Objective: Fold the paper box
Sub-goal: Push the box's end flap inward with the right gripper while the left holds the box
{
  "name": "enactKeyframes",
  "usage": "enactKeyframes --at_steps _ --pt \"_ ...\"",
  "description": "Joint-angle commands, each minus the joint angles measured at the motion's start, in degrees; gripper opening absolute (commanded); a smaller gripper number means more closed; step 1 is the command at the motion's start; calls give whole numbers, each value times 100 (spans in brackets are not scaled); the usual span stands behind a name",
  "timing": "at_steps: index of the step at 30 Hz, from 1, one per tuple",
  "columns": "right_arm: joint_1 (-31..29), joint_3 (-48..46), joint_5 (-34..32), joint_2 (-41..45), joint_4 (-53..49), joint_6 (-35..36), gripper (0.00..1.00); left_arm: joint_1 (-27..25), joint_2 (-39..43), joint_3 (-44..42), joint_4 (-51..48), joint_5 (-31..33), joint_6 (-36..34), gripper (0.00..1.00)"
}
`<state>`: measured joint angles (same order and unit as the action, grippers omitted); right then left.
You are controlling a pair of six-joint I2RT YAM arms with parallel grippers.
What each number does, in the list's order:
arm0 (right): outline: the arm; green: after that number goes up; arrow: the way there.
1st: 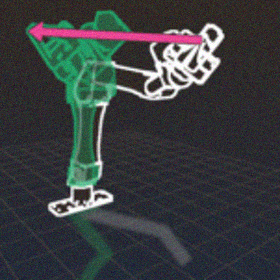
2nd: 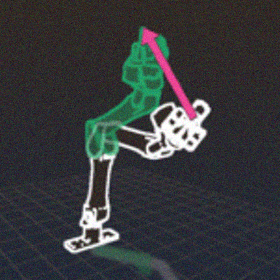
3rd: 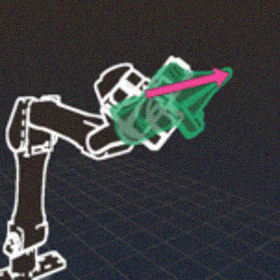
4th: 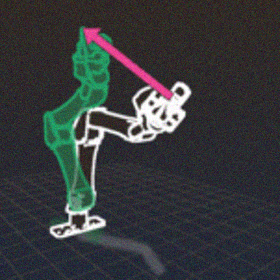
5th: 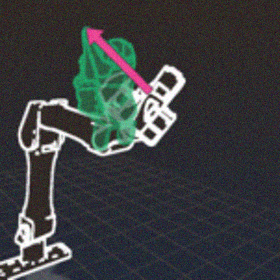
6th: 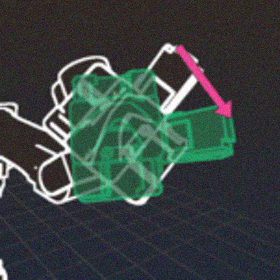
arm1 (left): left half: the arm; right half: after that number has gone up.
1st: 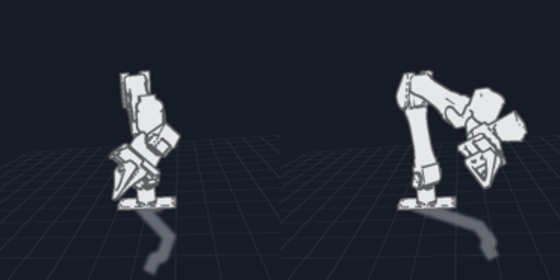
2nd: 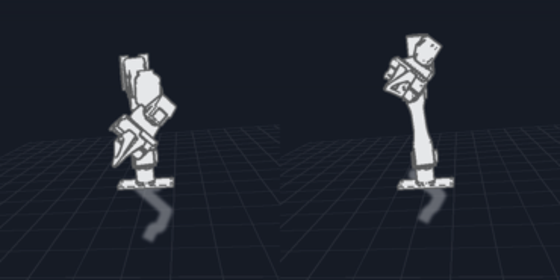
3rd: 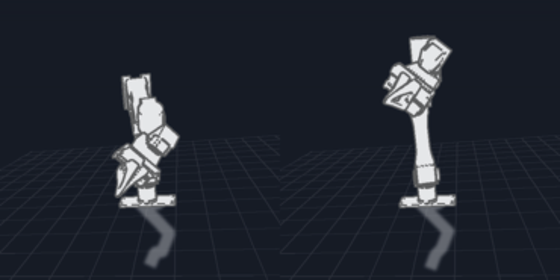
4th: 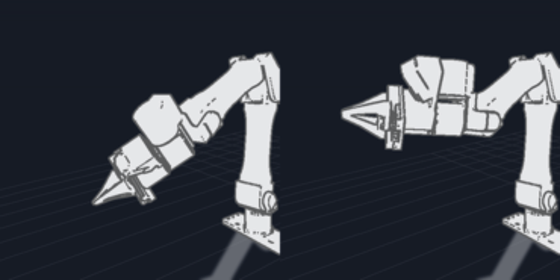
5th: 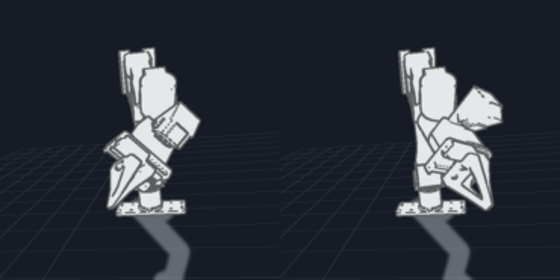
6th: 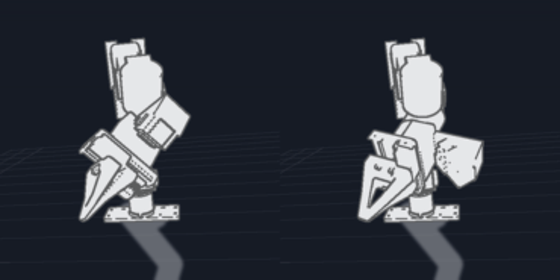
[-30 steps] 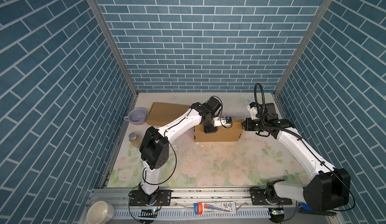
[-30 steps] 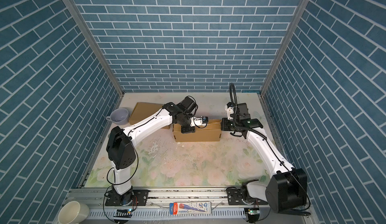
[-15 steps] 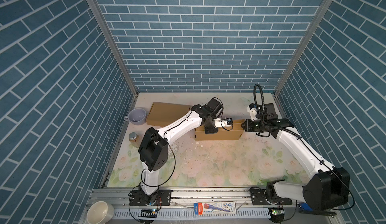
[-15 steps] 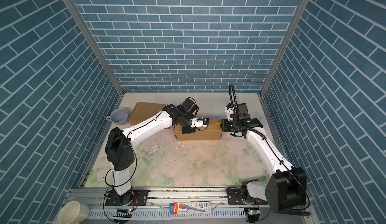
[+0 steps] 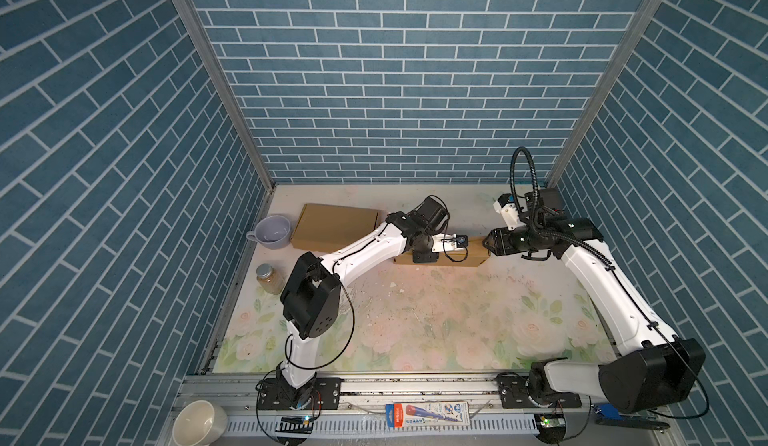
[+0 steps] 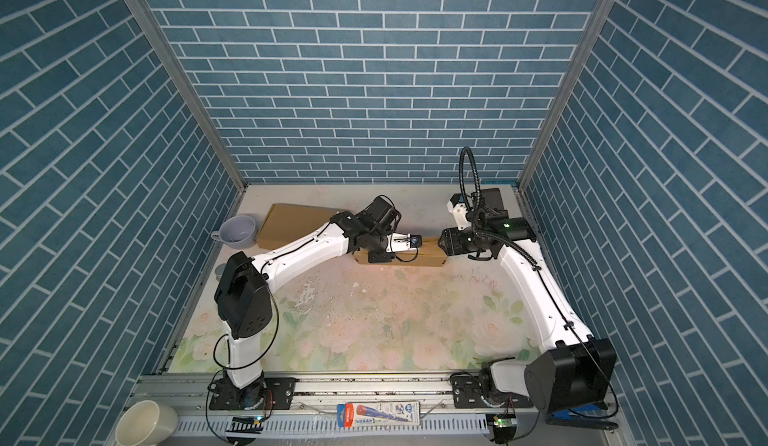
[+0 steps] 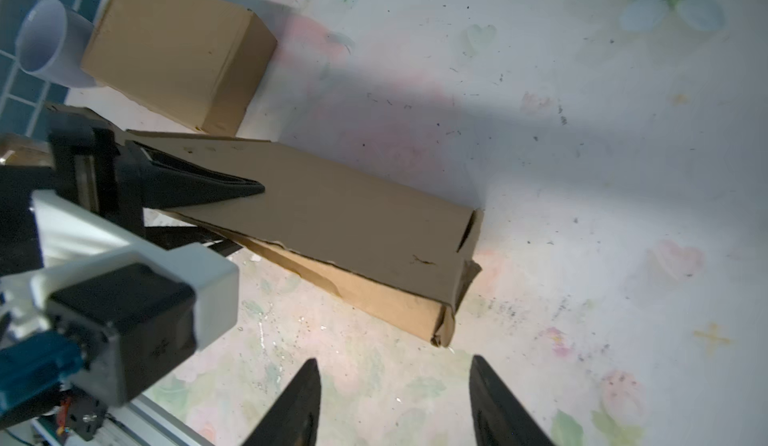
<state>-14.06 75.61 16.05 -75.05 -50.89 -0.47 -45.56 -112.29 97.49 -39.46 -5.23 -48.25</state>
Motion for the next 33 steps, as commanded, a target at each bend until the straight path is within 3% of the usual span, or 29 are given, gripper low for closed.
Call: enactKeyframes --at_steps 1,4,9,17,22,27,33 --pt "18 245 -367 43 -307 616 58 39 -627 -290 -643 5 8 21" --pt "-64 144 36 244 -54 899 63 39 -624 -181 -786 -61 -9 21" --pt "-96 3 -305 443 297 1637 69 47 -643 110 -1147 -173 -12 21" --pt "-140 -61 442 591 193 3187 78 106 -586 571 -2086 -760 -164 21" --pt "-207 -72 467 490 327 3712 79 219 -949 1090 -2548 -1061 -159 21" --pt "-189 -218 -369 351 1278 2062 71 223 -1167 1394 -2623 -1054 -158 22" --pt "-181 -530 -865 685 1296 371 65 249 -1096 1275 -2511 -985 -184 23"
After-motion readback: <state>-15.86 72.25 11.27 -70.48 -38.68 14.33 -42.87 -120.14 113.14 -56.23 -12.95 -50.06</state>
